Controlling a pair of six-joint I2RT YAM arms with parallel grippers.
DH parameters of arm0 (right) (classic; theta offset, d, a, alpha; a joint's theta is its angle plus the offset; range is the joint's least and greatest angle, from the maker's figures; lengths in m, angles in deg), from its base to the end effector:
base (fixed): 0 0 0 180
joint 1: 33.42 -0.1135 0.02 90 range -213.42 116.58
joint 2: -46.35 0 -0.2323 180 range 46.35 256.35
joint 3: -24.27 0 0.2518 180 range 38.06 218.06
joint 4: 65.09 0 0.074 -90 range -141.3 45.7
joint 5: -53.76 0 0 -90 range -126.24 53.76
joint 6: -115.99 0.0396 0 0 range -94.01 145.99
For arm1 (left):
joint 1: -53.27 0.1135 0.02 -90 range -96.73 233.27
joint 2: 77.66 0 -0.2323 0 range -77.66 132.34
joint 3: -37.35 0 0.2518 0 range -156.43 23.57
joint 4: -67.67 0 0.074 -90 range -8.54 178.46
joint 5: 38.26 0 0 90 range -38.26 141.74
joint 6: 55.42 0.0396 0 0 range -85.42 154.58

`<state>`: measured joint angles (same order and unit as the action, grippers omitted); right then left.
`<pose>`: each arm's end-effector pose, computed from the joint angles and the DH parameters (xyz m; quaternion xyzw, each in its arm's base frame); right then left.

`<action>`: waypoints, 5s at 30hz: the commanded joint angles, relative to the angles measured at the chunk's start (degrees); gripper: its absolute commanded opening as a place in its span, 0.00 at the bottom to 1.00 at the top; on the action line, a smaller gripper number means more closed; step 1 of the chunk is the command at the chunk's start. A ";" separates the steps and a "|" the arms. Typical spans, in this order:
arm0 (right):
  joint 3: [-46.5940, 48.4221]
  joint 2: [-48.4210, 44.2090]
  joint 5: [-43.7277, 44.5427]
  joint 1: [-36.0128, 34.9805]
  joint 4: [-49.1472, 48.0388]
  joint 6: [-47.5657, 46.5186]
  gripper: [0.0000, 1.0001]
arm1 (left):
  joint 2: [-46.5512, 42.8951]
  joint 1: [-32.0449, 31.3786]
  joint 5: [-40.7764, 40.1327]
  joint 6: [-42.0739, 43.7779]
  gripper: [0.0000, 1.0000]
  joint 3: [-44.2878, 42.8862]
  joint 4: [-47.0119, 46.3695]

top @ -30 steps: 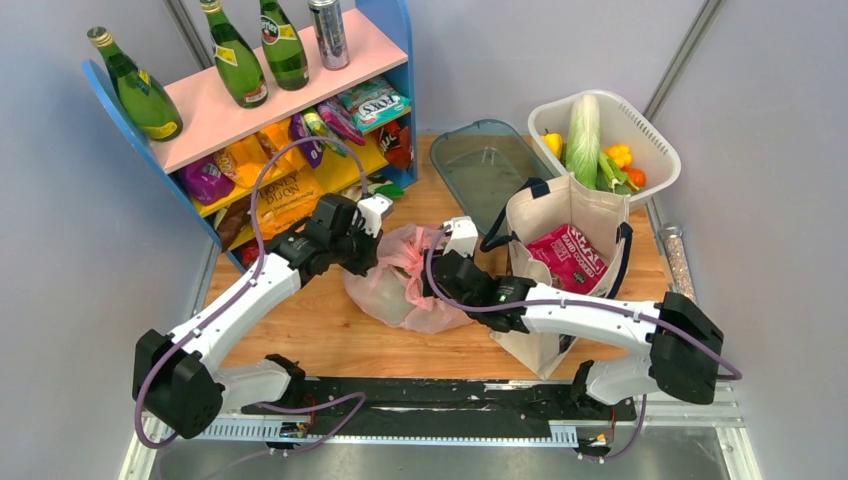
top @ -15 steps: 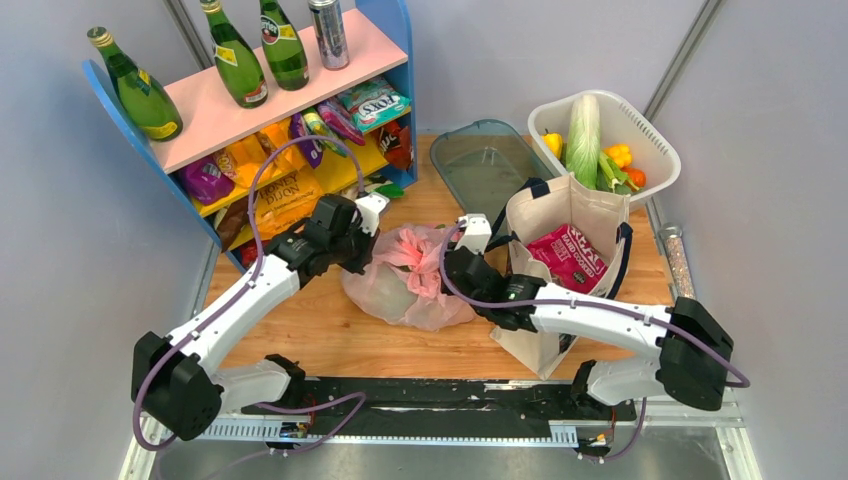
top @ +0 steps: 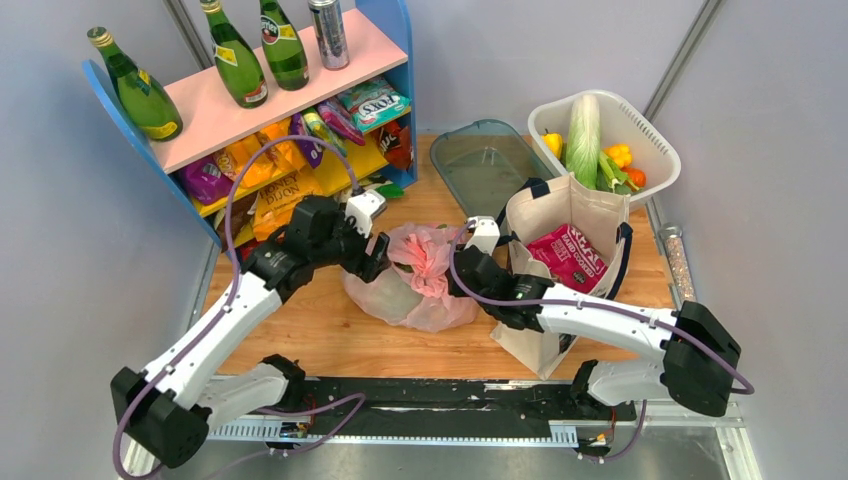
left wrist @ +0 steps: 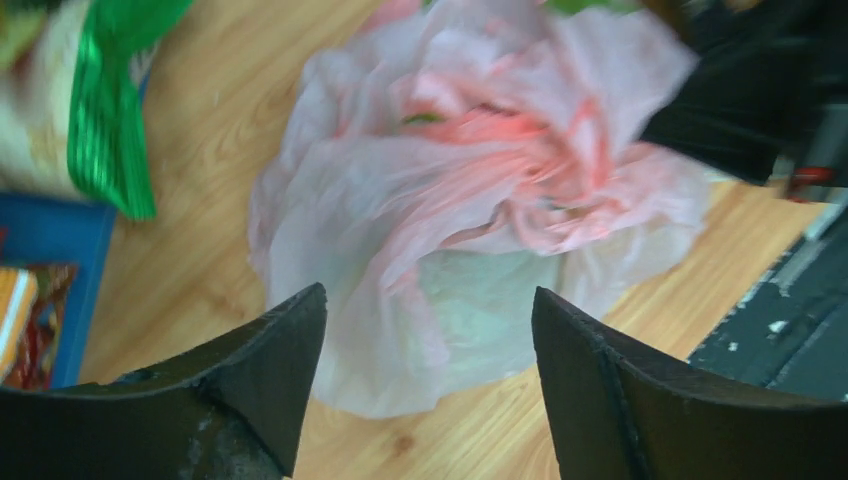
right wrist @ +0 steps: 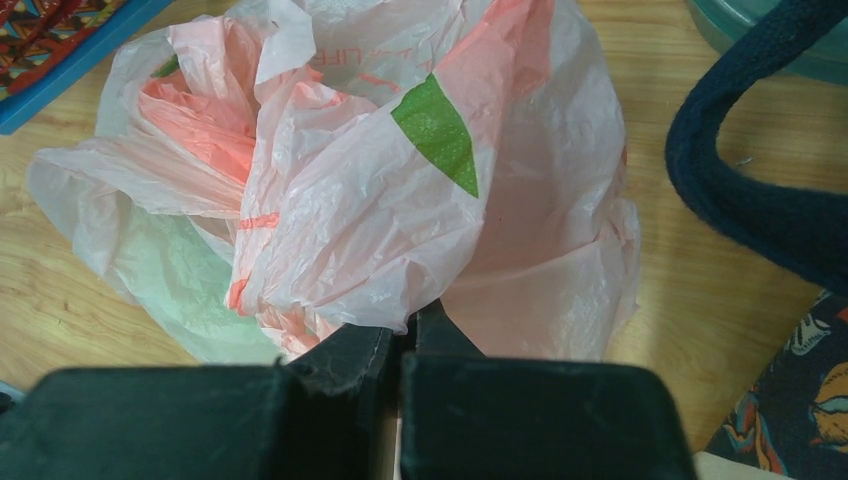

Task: Untie the knot of the grocery bags and take out the mixed food
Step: Untie the takeout bag at the center of the board.

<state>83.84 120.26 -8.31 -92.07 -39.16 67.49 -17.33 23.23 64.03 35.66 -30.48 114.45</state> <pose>0.1629 0.2318 0.2039 -0.0309 0.8858 0.1724 0.4298 0.2052 -0.1284 0.2769 0.2852 0.8532 -0.2001 0.3881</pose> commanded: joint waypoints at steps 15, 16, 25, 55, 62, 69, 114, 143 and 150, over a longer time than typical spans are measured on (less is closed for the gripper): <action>-1.78 -3.47 -1.82 0.62 -1.41 -0.19 0.00 | 10.44 -3.35 3.73 -6.45 0.92 -7.59 -10.91; -1.87 -3.61 -1.88 0.64 -1.45 -0.19 0.00 | 11.57 -3.31 3.85 -7.35 0.93 -7.62 -11.23; -2.57 -4.40 -3.19 0.79 -2.59 -1.06 0.00 | 17.42 -3.27 2.89 -8.62 0.93 -8.41 -12.89; -3.69 -6.20 -7.33 10.33 -3.26 -3.92 0.00 | 14.94 -2.84 -5.25 -2.08 0.00 -10.78 -3.90; -4.21 -8.23 -8.64 11.46 -3.26 -7.56 0.00 | 15.74 -2.74 -8.91 -1.44 0.00 -10.38 -2.29; -2.89 -13.55 -16.53 11.41 -2.64 -16.19 0.25 | 15.27 -2.70 -7.83 -1.37 0.00 -9.63 -2.24; 10.36 15.80 4.82 -4.37 -17.17 -79.33 0.04 | 15.69 -2.73 -6.24 -1.19 0.00 -9.23 -2.07; -0.11 -9.40 -36.67 22.17 -15.05 -21.77 0.00 | 4.06 -4.73 -4.04 4.64 0.74 -4.56 -9.27; -0.43 -9.47 -37.14 23.77 -16.08 -17.14 0.00 | -3.49 -13.98 1.91 8.62 0.82 1.81 -18.02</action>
<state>83.80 112.43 -44.11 -69.12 -52.89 45.28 -18.90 14.03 61.28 40.76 -30.72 103.29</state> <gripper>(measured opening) 0.005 0.810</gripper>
